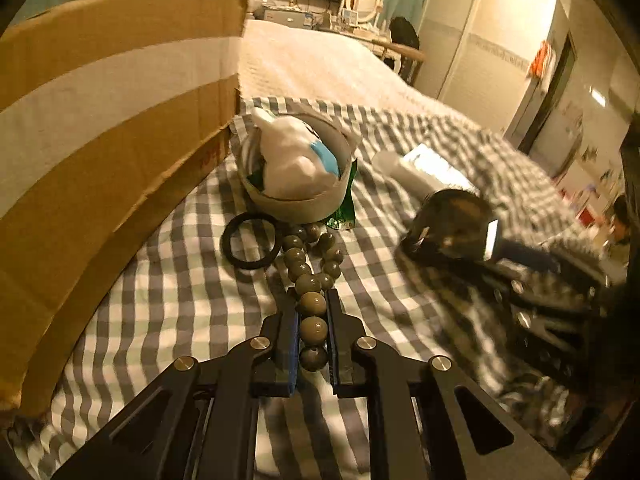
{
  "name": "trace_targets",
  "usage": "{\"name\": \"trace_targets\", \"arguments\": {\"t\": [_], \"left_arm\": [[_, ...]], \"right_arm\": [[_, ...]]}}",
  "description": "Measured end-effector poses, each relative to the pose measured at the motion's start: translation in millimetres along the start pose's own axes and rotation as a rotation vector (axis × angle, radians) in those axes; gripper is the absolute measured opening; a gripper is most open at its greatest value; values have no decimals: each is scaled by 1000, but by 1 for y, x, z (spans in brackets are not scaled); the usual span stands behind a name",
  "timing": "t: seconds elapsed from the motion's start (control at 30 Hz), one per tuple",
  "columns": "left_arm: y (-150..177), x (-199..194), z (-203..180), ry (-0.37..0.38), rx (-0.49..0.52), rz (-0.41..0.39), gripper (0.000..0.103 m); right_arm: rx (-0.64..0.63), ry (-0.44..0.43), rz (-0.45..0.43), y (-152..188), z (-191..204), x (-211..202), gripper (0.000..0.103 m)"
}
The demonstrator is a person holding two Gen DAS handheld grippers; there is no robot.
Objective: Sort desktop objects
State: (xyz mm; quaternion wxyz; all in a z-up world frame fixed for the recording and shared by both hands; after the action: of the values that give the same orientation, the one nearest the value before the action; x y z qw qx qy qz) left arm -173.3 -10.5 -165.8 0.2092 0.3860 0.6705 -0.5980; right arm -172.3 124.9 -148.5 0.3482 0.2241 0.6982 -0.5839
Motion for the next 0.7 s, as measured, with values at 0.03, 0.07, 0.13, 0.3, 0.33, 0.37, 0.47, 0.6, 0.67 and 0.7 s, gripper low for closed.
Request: {"name": "trace_targets", "arguments": {"t": [0.03,0.07,0.13,0.3,0.33,0.37,0.47,0.6,0.67,0.7], "left_arm": [[0,-5,1,11,-13,1,11],[1,-7,0,29,-23,10,11],[5,-17,1,46,-39,13,11],[9,-39,3,48,-33,1,11],[8,-47,6,44,-39,-13,11],[6,-51,4,37,-41,-27,11],[-3,-61,4,24,-31,-71,11],[-9,-56,14,35,-56,-79,11],[-11,-48,19,42,-67,-71,11],[-12,-43,20,42,-71,-68,11]], "right_arm": [[12,0,-4,4,0,-8,46],[26,-5,-1,8,1,-15,46],[47,-10,11,12,4,-24,44],[79,-28,-17,14,10,-48,49],[88,-33,-28,12,9,-51,56],[81,-33,-50,7,8,-50,67],[-5,-21,-44,-8,12,-46,69],[-125,-6,-7,-23,20,-24,70],[-153,10,18,-28,21,-7,74],[-156,31,39,-29,21,3,78]]}}
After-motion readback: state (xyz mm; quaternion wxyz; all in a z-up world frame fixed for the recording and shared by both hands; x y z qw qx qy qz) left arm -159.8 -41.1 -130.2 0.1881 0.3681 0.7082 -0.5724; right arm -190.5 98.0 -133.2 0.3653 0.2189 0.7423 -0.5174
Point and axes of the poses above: each gripper's, at about its wrist camera, not at the fingertips, and x roughly the way its jaws point, z to its left, y to its underside, the point moved 4 cm from there along x, roughly the way its jaws point, and after that the axes turned 1 degree about -z, right-handed, at the moved point
